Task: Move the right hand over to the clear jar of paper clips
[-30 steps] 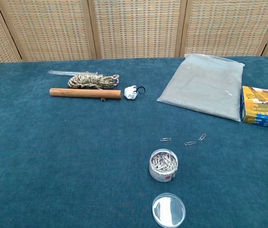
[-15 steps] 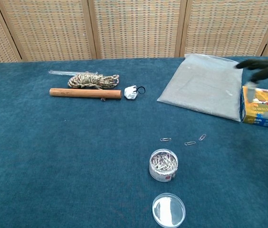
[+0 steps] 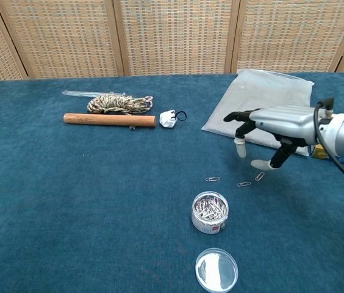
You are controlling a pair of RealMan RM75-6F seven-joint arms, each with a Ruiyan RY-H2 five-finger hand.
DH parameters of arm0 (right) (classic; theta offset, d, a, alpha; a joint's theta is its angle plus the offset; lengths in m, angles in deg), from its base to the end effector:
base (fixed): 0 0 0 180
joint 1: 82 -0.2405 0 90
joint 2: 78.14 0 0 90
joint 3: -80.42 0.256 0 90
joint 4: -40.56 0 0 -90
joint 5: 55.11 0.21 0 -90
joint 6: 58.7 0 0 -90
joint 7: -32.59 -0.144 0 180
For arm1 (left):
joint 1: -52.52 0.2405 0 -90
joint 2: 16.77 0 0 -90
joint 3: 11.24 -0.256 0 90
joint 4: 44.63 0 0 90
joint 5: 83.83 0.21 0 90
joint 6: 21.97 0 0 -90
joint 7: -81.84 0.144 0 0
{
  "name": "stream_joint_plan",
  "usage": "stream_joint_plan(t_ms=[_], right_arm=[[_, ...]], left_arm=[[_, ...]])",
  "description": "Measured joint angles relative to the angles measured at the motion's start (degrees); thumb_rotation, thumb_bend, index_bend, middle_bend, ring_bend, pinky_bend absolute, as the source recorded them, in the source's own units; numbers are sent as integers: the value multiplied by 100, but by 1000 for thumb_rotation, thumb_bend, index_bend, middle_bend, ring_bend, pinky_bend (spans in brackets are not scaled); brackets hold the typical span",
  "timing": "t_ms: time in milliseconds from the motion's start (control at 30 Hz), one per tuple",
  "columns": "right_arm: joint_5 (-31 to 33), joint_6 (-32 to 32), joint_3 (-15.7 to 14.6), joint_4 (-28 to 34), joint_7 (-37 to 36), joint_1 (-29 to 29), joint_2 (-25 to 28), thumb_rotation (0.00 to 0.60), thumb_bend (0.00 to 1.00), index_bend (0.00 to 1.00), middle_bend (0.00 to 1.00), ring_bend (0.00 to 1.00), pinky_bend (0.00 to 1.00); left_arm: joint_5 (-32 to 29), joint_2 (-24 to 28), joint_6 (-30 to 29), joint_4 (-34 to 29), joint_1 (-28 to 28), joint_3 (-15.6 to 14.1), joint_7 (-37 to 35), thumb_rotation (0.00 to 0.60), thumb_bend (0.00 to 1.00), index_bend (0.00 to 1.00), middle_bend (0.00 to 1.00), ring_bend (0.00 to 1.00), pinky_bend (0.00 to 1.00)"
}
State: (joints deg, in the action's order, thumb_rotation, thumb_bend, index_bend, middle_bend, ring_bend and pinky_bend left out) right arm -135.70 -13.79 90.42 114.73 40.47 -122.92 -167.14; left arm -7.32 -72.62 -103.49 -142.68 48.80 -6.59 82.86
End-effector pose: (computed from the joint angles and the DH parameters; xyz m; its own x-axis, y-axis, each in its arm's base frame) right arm -0.1751 -0.3504 -0.0269 0.5544 -0.2973 0.7773 -0.7814 -0.5075 0.3632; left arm -0.3258 0.1785 0.2011 0.4281 0.0402 0.9028 0.8886 0.1630 -0.4287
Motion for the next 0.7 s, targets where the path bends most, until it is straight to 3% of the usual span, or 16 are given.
stream_joint_plan(t_ms=[267, 700], right_arm=[[64, -38, -199, -502, 89, -138, -295, 600, 382, 465, 0, 0, 0], [21, 107, -414, -586, 80, -139, -344, 600, 379, 468, 0, 0, 0]], left_arm=[[-58, -12, 61, 8, -29, -2, 44, 600, 97, 0, 0, 0, 0], [-28, -38, 15, -12, -21, -25, 112, 600, 98, 0, 0, 0, 0]])
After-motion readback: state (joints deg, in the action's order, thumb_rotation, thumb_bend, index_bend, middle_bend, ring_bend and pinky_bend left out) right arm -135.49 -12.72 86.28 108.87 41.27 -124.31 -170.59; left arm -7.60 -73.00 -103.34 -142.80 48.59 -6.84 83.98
